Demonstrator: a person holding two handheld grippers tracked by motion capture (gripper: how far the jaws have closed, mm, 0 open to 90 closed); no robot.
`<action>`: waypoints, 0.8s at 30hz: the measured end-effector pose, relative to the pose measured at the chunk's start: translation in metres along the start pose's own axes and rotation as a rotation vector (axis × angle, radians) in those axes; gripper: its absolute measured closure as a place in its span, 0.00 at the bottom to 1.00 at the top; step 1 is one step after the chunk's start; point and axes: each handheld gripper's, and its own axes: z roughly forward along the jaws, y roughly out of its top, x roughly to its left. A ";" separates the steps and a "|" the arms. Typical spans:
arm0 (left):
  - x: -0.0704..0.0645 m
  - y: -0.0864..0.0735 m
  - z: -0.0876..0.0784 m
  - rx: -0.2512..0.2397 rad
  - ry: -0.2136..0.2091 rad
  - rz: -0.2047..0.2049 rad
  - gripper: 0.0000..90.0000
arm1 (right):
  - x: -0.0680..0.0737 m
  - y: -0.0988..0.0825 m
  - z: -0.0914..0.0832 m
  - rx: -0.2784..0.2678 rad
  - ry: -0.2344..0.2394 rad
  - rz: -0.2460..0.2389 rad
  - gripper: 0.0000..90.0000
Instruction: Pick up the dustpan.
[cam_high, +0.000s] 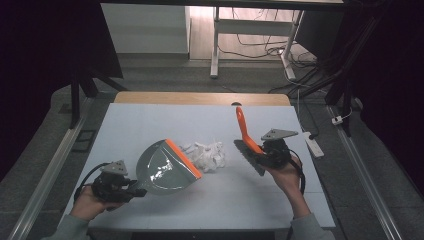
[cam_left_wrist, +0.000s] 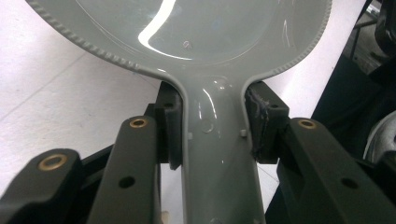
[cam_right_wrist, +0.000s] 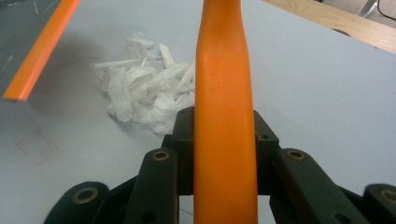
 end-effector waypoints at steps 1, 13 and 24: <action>0.000 0.000 0.001 0.008 -0.001 0.004 0.68 | 0.000 0.000 0.001 0.001 0.001 0.002 0.78; 0.006 -0.004 0.005 0.079 0.028 -0.008 0.68 | -0.002 0.004 0.012 0.008 0.000 0.003 0.78; 0.008 -0.002 0.015 0.123 0.015 -0.017 0.68 | -0.003 0.007 0.021 0.008 -0.002 0.003 0.78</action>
